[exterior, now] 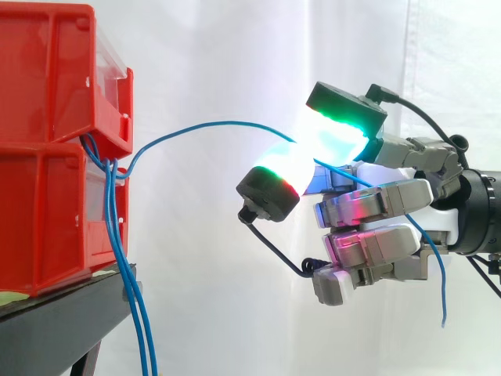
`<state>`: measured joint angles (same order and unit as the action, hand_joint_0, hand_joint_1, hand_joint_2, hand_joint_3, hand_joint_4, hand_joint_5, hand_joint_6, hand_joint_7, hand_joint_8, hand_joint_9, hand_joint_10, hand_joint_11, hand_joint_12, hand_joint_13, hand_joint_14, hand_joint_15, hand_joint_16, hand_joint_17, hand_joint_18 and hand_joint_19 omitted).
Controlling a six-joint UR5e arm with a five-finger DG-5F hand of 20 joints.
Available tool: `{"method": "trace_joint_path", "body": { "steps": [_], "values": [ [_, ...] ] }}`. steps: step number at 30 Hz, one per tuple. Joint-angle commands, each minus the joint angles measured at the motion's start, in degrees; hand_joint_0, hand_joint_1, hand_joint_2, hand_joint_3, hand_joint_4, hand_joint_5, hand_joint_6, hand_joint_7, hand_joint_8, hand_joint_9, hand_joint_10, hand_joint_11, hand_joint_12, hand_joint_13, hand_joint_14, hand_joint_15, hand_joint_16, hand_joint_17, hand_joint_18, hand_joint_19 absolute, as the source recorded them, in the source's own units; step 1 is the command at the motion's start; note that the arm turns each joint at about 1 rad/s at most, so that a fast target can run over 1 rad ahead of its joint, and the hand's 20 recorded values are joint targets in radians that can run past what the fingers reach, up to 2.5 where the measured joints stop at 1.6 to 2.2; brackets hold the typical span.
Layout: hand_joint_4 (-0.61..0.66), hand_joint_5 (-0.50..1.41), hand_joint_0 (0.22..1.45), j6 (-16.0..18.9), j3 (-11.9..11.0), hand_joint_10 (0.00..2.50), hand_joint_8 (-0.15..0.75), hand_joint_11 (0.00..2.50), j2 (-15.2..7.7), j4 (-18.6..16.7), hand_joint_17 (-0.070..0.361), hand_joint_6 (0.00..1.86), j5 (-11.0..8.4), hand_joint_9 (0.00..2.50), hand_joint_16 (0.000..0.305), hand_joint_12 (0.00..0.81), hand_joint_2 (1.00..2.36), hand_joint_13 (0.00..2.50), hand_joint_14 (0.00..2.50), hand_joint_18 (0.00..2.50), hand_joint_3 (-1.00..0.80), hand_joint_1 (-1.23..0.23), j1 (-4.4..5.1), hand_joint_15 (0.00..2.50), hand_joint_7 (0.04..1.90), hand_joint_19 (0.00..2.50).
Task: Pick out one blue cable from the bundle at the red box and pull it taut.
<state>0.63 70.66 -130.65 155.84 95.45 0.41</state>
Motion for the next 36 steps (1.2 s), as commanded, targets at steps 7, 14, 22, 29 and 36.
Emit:
{"method": "trace_joint_path", "body": {
  "steps": [7, 14, 22, 29, 36],
  "values": [
    [-0.12, -0.03, 0.60, 0.0, 0.0, 0.02, 0.286, 1.34, 0.0, 0.1, 0.139, 0.92, 0.00, 1.59, 0.062, 0.434, 1.01, 1.26, 0.02, 0.94, -0.03, -0.77, 0.03, 1.02, 0.96, 0.71],
    [-0.12, -0.03, 0.60, 0.0, 0.0, 0.02, 0.288, 1.32, 0.0, 0.1, 0.138, 0.92, 0.00, 1.60, 0.062, 0.443, 1.01, 1.26, 0.02, 0.98, -0.03, -0.77, -0.06, 1.01, 0.97, 0.72],
    [-0.13, -0.03, 0.60, 0.0, 0.0, 0.03, 0.288, 1.30, 0.0, 0.1, 0.139, 0.92, 0.00, 1.58, 0.062, 0.440, 1.01, 1.25, 0.02, 0.97, -0.03, -0.76, 0.03, 1.01, 0.97, 0.72],
    [-0.13, -0.03, 0.60, 0.0, 0.1, 0.03, 0.290, 1.27, 0.0, 0.1, 0.138, 0.92, 0.00, 1.57, 0.061, 0.440, 1.01, 1.23, 0.02, 0.95, -0.04, -0.76, -0.06, 0.99, 0.96, 0.72],
    [-0.13, -0.04, 0.61, 0.0, 0.0, 0.03, 0.281, 1.28, 0.0, 0.1, 0.123, 0.92, 0.00, 1.56, 0.055, 0.414, 1.01, 1.21, 0.03, 0.88, -0.05, -0.76, 0.03, 1.00, 0.96, 0.80]
  ]
}}
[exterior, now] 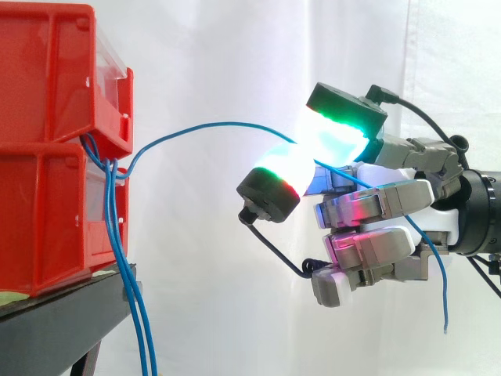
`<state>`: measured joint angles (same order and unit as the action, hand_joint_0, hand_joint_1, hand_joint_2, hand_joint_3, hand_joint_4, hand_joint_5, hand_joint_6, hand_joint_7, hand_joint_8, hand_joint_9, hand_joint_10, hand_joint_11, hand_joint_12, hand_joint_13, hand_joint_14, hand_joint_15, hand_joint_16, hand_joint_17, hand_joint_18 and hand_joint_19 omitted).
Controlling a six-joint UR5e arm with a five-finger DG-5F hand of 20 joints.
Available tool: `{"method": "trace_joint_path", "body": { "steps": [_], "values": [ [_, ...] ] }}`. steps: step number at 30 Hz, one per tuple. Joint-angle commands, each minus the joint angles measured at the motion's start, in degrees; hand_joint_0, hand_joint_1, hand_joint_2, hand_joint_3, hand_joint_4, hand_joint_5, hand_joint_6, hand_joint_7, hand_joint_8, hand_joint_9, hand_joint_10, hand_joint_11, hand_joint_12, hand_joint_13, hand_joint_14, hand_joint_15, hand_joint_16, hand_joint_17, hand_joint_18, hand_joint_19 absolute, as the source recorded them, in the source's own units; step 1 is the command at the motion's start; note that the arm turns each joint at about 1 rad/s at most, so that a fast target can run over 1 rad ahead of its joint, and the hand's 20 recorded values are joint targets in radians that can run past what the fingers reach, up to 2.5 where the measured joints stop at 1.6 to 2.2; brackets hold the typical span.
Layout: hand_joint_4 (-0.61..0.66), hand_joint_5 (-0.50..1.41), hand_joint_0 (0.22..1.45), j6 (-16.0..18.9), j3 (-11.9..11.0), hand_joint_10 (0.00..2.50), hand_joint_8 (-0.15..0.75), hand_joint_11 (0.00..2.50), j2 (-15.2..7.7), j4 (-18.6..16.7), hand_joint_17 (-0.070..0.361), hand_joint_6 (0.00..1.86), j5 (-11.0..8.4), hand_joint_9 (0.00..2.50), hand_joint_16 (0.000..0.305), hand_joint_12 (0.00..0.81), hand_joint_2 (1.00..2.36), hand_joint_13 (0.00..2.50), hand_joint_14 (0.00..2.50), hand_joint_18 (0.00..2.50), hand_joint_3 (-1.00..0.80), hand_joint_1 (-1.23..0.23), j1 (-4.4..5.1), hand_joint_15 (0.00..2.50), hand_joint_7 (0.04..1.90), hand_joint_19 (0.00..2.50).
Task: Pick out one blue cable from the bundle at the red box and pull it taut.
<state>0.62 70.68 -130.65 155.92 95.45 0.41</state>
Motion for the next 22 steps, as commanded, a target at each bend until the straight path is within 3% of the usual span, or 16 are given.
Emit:
{"method": "trace_joint_path", "body": {
  "steps": [1, 22],
  "values": [
    [-0.13, -0.04, 0.61, 0.0, 0.0, 0.03, 0.279, 1.28, 0.0, 0.0, 0.120, 0.92, 0.00, 1.56, 0.053, 0.407, 1.01, 1.21, 0.02, 0.86, -0.05, -0.76, 0.03, 1.01, 0.97, 0.83],
    [-0.12, -0.03, 0.61, 0.0, 0.1, 0.03, 0.285, 1.23, 0.0, 0.0, 0.131, 0.91, 0.00, 1.60, 0.058, 0.418, 1.01, 1.23, 0.03, 0.93, -0.04, -0.77, 0.03, 0.96, 0.96, 0.74]
  ]
}}
